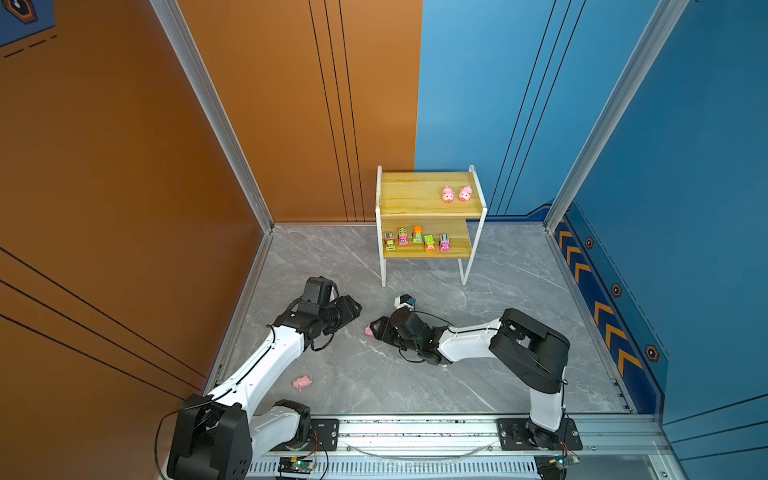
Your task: Place and organize the plastic toys onto the shelf
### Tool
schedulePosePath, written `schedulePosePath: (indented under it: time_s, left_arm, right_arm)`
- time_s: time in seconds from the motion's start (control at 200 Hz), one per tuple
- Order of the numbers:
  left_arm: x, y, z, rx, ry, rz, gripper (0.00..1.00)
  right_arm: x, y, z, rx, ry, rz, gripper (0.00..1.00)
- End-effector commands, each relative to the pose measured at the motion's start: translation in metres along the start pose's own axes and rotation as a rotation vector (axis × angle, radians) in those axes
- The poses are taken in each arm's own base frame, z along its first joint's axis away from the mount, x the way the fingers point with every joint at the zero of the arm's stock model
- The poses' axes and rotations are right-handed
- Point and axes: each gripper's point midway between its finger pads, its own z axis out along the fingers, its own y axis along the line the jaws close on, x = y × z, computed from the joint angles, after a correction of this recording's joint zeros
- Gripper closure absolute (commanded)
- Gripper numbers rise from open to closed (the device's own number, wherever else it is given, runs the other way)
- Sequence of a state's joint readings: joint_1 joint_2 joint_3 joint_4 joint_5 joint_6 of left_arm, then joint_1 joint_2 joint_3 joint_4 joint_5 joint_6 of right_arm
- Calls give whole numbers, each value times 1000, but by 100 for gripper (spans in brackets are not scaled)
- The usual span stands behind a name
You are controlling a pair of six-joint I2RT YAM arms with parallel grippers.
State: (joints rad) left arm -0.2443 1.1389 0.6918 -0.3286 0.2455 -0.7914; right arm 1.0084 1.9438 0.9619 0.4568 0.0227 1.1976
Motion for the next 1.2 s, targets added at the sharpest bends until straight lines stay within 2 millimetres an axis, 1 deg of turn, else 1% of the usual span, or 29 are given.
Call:
schedulePosePath:
  time_s: [0.0, 0.12, 0.205, 0.305, 0.41, 0.47, 0.551, 0.586, 0.691, 0.781, 0.811, 0.961, 1.036, 1.111, 1.196]
  left_arm:
    - [6, 3, -2, 22, 18, 3, 38]
    - [6, 8, -3, 28, 16, -8, 38]
    - [5, 11, -4, 33, 13, -17, 38]
    - [4, 11, -6, 39, 8, -20, 38]
    - [1, 12, -6, 41, 1, -20, 38]
    - [0, 12, -6, 42, -1, -18, 38]
    - [-2, 12, -7, 42, -5, -13, 38]
    - [-3, 12, -7, 42, -10, -11, 38]
    - [-7, 11, -9, 38, -18, -2, 38]
    - [-9, 11, -9, 34, -22, 3, 38]
    - [-9, 11, -9, 35, -22, 3, 38]
    - [-12, 6, -9, 43, -22, 17, 38]
    - [-14, 5, -9, 41, -27, 23, 38]
    - [-15, 4, -7, 46, -23, 24, 38]
    - [-17, 3, -5, 48, -21, 25, 38]
  right_arm:
    - [5, 8, 9, -18, 5, 88, 45]
    - [9, 3, 19, -12, 11, 150, 51]
    - [9, -2, 22, -1, -3, 181, 55]
    - [4, -3, 23, -5, -30, 196, 66]
    - [-1, 7, 25, 3, -29, 149, 80]
    - [-5, 11, 24, 23, -34, 105, 84]
    - [-10, 11, 18, 69, -45, 33, 91]
    - [-12, 11, 13, 100, -51, -9, 92]
    - [-19, 0, -6, 224, -74, -154, 93]
    - [-29, -12, -29, 348, -78, -293, 94]
    - [-31, -18, -38, 400, -75, -356, 94]
    - [-45, -66, -90, 716, -28, -643, 93]
    - [-51, -87, -110, 845, 9, -760, 93]
    - [-54, -103, -123, 935, 38, -835, 93]
    - [-60, -110, -133, 1004, 44, -904, 92]
